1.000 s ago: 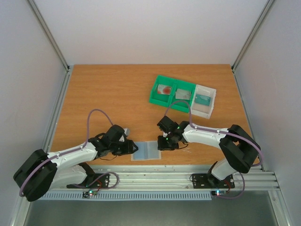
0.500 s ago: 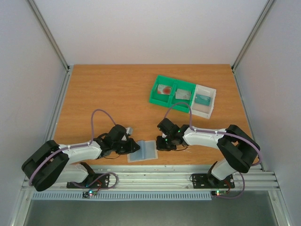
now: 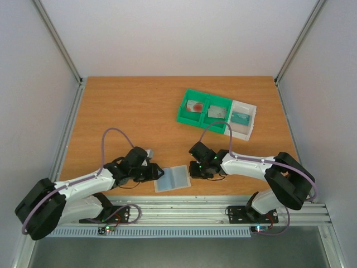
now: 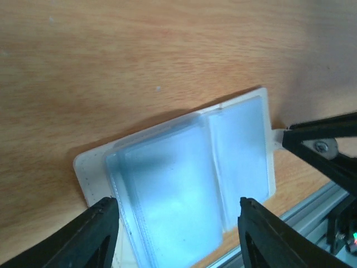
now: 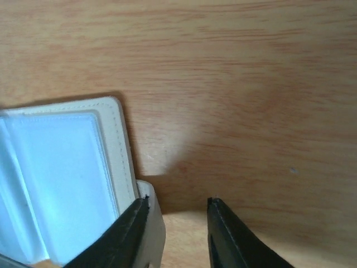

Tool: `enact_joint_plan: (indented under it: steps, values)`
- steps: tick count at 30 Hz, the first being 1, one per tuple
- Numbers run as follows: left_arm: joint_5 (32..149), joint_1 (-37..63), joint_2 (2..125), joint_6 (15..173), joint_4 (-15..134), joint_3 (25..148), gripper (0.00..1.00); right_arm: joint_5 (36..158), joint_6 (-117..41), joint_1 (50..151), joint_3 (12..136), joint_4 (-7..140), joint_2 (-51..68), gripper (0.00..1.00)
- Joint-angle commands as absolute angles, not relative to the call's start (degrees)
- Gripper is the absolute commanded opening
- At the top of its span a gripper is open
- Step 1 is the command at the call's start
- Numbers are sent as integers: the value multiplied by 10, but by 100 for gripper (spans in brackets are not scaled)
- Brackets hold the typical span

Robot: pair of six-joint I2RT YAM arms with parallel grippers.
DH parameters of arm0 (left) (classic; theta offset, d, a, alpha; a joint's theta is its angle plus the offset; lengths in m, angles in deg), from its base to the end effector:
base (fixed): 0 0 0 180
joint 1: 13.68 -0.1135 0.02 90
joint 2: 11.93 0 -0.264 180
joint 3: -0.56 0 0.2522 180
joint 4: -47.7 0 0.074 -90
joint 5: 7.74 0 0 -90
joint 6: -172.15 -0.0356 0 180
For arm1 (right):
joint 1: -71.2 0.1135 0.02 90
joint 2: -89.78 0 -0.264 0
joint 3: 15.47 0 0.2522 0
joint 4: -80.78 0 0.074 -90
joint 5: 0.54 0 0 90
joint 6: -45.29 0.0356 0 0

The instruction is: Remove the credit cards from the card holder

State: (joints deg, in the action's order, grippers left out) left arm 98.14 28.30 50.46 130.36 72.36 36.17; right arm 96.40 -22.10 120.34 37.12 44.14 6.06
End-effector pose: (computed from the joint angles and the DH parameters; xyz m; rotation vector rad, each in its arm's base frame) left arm 0.1349 -0.1345 0.1492 -0.0152 2.7064 -0.9359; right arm 0.1592 0.1907 0.1443 -0.6895 2.7761 0.4698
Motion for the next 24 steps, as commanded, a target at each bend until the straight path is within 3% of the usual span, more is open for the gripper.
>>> enact_joint_plan:
  steps: [1, 3, 4, 5, 8, 11, 15, 24]
  values:
    - [948, 282, 452, 1257, 807, 404, 67, 923, -235, 1206, 399, 396, 101, 34]
    - [926, 282, 422, 1253, 840, 423, 75, 910, -247, 1206, 417, 364, 120, 40]
    - [913, 282, 405, 1245, 861, 437, 90, 901, -251, 1206, 429, 348, 132, 42]
    - [897, 282, 390, 1237, 889, 460, 98, 897, -255, 1206, 439, 330, 145, 45]
    - [842, 282, 335, 1210, 974, 515, 99, 851, -268, 1206, 469, 277, 200, 55]
    - [800, 282, 277, 1172, 1030, 557, 99, 822, -287, 1206, 506, 231, 245, 78]
    - [746, 282, 202, 1142, 1080, 609, 99, 763, -300, 1206, 571, 151, 291, 97]
    - [733, 282, 136, 1128, 1134, 735, 99, 740, -321, 1206, 672, 62, 393, 99]
